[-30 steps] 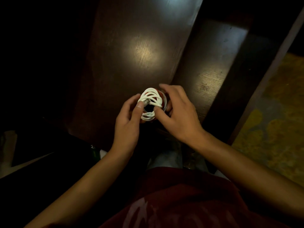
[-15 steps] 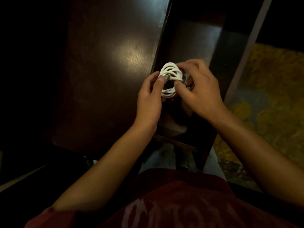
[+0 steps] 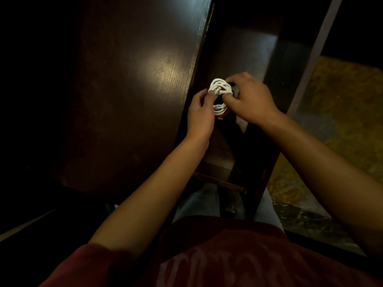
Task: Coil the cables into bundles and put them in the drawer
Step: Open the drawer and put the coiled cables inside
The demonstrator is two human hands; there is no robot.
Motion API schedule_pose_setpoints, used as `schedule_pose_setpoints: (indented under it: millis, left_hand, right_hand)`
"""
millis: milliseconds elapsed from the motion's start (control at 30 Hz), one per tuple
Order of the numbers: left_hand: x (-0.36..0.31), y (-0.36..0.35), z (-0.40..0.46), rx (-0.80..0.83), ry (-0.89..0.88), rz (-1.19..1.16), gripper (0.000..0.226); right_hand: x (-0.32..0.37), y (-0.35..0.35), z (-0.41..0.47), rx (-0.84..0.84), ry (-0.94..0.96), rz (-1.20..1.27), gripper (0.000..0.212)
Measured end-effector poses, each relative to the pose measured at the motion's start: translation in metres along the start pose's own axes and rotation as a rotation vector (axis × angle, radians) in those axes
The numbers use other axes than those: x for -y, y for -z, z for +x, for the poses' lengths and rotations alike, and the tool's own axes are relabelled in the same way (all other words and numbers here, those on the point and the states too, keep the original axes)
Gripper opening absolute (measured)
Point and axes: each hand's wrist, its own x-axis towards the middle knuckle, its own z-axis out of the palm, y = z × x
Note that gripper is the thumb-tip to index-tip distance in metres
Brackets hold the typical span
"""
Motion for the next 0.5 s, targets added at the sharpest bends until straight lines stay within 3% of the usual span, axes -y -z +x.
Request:
schedule_pose_setpoints:
  millis: [500]
  left_hand:
    - [0.033,-0.022,0.044,-0.013,0.064,0.056,0.044]
  right_hand:
    - [-0.023,-0.029,0.032,0.108,-0.103,-0.145,0.046]
